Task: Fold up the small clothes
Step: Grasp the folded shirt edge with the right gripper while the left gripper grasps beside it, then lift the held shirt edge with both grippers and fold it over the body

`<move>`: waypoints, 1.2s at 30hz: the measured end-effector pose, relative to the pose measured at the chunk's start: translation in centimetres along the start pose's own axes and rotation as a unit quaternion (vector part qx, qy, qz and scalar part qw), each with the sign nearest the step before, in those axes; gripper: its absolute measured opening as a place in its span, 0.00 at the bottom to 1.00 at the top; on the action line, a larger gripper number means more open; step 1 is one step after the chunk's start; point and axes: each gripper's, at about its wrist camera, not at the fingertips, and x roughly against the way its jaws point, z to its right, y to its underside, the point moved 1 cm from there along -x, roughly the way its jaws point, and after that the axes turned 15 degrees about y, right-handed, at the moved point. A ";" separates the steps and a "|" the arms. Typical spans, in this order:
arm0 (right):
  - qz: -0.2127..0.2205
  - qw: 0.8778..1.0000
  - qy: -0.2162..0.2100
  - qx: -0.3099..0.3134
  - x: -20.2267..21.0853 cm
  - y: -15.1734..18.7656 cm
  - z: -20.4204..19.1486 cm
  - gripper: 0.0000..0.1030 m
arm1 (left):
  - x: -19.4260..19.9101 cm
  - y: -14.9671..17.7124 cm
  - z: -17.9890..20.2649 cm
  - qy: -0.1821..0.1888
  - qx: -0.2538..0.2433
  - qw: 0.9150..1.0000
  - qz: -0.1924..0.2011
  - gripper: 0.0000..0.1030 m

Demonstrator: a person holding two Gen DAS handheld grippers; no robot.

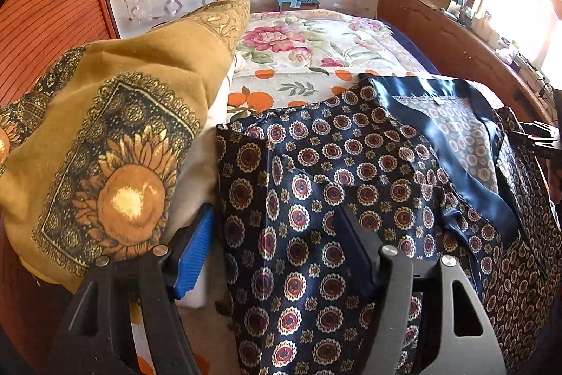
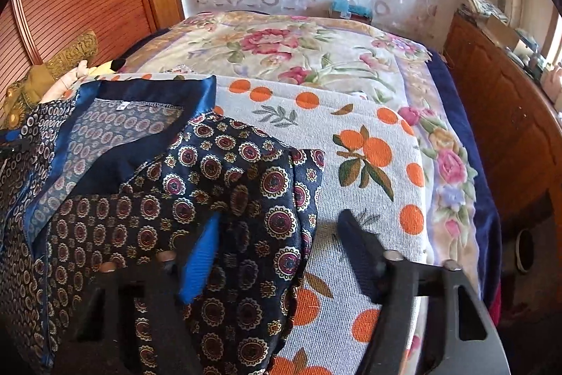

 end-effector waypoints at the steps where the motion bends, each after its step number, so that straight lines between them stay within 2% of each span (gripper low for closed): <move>1: 0.000 1.000 -0.003 0.000 0.1 0.2 0.2 0.54 | -0.1 -0.2 0.1 0.000 0.000 1.000 0.000 0.67; 3: -0.002 1.000 -0.011 0.000 0.2 0.2 0.4 0.43 | -0.1 -0.4 0.2 -0.001 -0.002 1.000 0.002 0.67; 4: -0.003 1.000 -0.012 0.001 0.2 0.2 0.5 0.41 | -0.1 -0.6 0.4 0.000 -0.005 1.000 0.004 0.67; 5: -0.004 1.000 -0.013 0.002 0.3 0.2 0.5 0.39 | 0.0 -0.7 0.5 0.000 -0.008 1.000 0.006 0.62; 7: -0.005 1.000 -0.014 0.003 0.3 0.2 0.5 0.36 | -0.1 -0.9 0.5 -0.005 -0.008 1.000 0.007 0.46; 12: -0.006 1.000 -0.014 0.001 0.2 0.1 0.6 0.32 | -0.5 -1.0 -0.4 -0.023 0.002 1.000 0.006 0.31; 13: -0.006 1.000 -0.014 0.000 0.2 0.1 0.7 0.30 | -0.6 -1.0 -0.5 -0.023 0.002 1.000 0.006 0.24; 14: -0.005 1.000 -0.013 0.000 0.2 0.1 0.7 0.22 | -0.6 -0.9 -0.6 -0.025 0.003 1.000 0.006 0.17; 15: -0.004 1.000 -0.013 -0.002 0.2 0.1 0.7 0.14 | -0.5 -0.9 -0.6 -0.027 0.003 1.000 0.006 0.13; 17: -0.006 1.000 -0.025 -0.006 0.3 0.1 0.6 0.06 | -0.1 -0.7 -0.4 -0.023 -0.004 1.000 0.013 0.07; 21: -0.001 1.000 -0.025 0.000 1.0 0.4 0.1 0.04 | 1.6 -0.7 0.8 -0.010 -0.017 0.999 0.037 0.06; 27: 0.048 0.998 -0.028 -0.014 4.7 0.8 -0.2 0.03 | 5.2 -0.1 3.4 0.013 -0.035 0.997 0.069 0.06; 34: 0.096 0.994 -0.040 -0.014 10.5 3.7 -1.3 0.03 | 9.8 3.6 6.4 0.039 -0.054 0.992 0.104 0.04; 36: 0.099 0.995 -0.027 -0.017 11.9 5.3 -1.6 0.03 | 10.7 5.1 6.8 0.042 -0.057 0.992 0.108 0.04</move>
